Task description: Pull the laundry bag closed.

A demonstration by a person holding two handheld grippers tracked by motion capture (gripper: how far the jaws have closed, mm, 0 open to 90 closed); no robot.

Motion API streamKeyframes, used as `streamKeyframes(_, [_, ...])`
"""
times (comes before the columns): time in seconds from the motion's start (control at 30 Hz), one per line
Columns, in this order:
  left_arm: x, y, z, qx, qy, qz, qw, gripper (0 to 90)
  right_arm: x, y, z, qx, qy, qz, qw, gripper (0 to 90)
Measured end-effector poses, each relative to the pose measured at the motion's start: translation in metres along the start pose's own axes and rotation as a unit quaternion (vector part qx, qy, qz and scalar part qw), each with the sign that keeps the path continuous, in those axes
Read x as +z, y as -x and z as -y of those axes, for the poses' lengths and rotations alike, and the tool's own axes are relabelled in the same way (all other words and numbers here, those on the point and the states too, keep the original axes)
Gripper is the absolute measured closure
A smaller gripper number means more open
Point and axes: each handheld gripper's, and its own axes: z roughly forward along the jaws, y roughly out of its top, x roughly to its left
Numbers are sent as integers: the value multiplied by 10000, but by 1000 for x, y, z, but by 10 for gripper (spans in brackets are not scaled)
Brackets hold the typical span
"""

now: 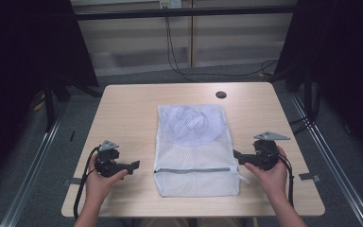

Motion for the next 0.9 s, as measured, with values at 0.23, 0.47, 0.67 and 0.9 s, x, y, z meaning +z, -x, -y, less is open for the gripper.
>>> streamKeyframes(0.23, [2, 1, 0, 119, -77, 116, 9998, 32, 2, -22, -4, -256, -49, -175, 9995, 81])
streamKeyframes(0.47, [3, 6, 1, 181, -162, 240, 9994, 32, 10, -46, -7, -327, -141, -414, 9985, 85])
streamKeyframes(0.67, [3, 8, 0, 178, -167, 327, 9992, 32, 16, -62, -13, -411, -193, -583, 9973, 97])
streamKeyframes(0.9, [-1, 7, 0, 175, -149, 371, 9990, 32, 25, -79, -18, -447, -276, -730, 9959, 100])
